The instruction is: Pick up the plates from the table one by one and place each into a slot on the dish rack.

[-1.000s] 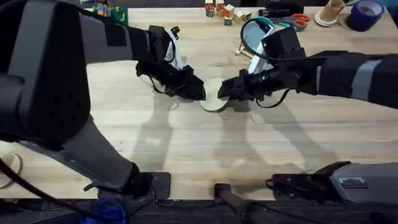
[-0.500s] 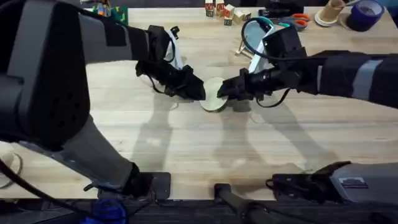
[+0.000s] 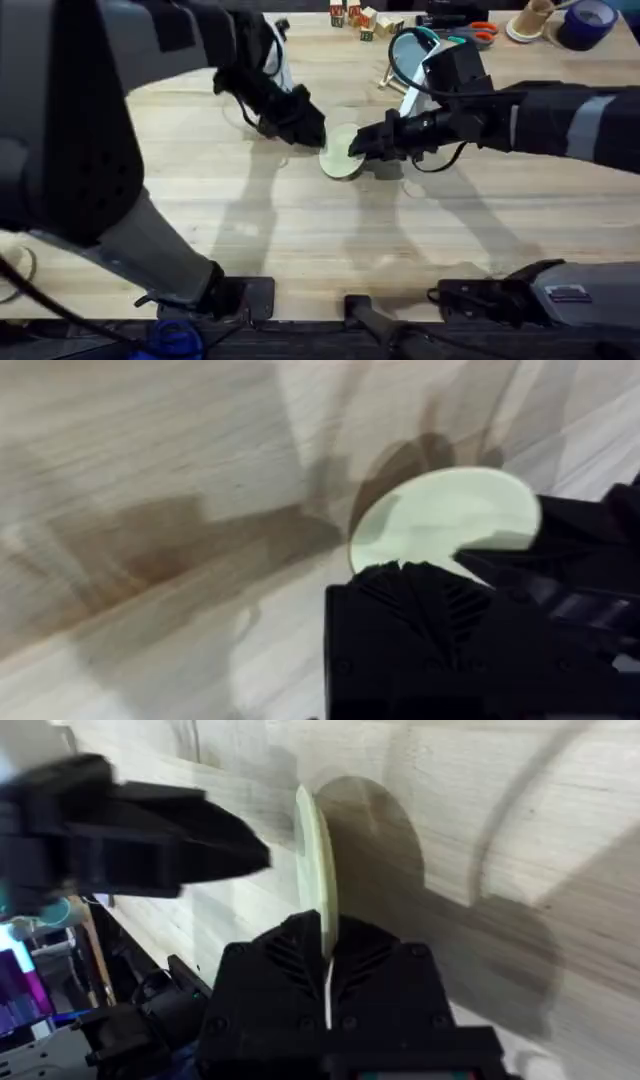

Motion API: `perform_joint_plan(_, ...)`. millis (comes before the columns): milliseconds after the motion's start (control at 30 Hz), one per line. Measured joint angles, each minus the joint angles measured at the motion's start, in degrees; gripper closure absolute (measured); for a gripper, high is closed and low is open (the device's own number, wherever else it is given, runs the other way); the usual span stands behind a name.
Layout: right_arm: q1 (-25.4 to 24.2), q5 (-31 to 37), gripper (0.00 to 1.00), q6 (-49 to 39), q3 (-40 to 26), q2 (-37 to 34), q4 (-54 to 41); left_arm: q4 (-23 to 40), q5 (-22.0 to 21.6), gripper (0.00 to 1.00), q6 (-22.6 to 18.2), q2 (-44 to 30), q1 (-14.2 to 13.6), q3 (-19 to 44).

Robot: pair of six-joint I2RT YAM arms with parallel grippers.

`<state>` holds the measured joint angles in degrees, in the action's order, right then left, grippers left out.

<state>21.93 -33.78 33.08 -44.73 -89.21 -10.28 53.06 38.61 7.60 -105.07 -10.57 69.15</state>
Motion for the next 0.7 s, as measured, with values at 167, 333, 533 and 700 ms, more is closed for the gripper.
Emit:
perform_joint_plan(167, 0.00, -0.07, 0.970, 0.00, 0.00, -0.02, 0.58, 5.27, -3.84, 0.960, -0.07, 4.27, 0.00, 4.53)
perform_joint_plan(333, -0.03, -0.42, 0.970, -0.02, 0.02, -0.07, 3.93, 9.88, -9.41, 0.961, 0.64, 7.75, 0.00, 7.71)
perform_joint_plan(533, -0.10, -0.73, 0.970, -0.37, -0.03, -0.04, 4.89, 16.84, -19.51, 0.960, 3.61, 9.64, 0.00, 8.79)
perform_joint_plan(700, -0.11, -0.91, 0.970, -2.31, -1.60, 0.85, 4.48, 21.98, -27.64, 0.960, 6.21, 10.82, 0.00, 10.77)
